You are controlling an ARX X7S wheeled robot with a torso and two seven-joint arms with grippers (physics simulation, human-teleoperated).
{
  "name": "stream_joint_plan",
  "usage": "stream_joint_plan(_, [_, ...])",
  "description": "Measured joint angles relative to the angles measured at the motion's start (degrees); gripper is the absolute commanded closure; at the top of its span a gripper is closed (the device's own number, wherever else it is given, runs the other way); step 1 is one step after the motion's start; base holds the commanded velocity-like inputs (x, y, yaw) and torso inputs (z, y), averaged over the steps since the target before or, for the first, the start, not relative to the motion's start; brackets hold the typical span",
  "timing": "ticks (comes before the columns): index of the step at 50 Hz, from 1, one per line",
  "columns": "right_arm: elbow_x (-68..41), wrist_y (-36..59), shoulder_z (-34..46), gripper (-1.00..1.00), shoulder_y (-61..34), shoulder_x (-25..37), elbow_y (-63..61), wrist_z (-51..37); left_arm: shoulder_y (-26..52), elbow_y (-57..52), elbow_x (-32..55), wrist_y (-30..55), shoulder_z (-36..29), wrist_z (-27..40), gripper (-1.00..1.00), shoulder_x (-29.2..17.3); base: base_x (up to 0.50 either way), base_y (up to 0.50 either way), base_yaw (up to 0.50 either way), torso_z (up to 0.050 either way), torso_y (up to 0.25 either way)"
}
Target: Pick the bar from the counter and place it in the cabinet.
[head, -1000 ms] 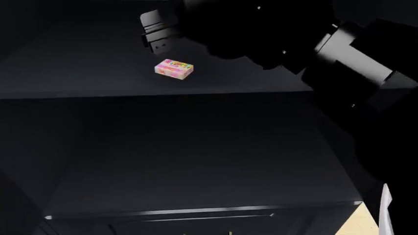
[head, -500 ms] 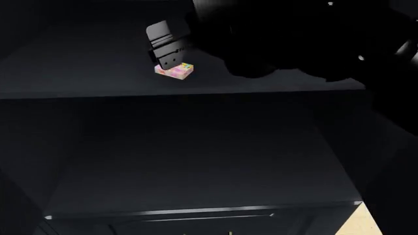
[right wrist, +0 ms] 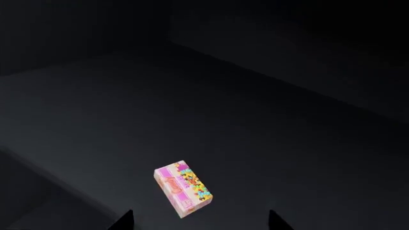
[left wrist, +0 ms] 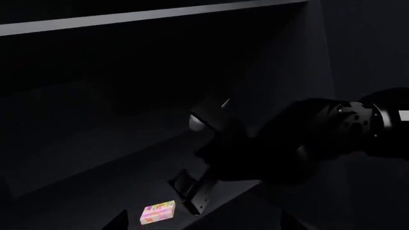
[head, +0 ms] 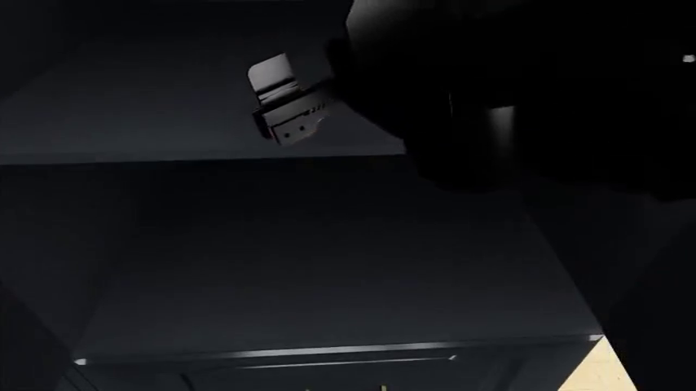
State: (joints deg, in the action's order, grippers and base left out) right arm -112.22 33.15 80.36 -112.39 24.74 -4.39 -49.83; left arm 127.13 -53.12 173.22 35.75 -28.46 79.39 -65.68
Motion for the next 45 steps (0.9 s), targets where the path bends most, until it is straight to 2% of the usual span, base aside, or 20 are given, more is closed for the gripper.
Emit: stream_joint_plan(45, [-6.5, -6.1, -6.6, -1.0, 0.7, 10.1, -25.3, -14.8, -1.4, -1.1, 0.2, -0.8, 1.0, -1.3, -1.0, -2.0, 0.0, 0.0, 0.0, 0.0, 0.0])
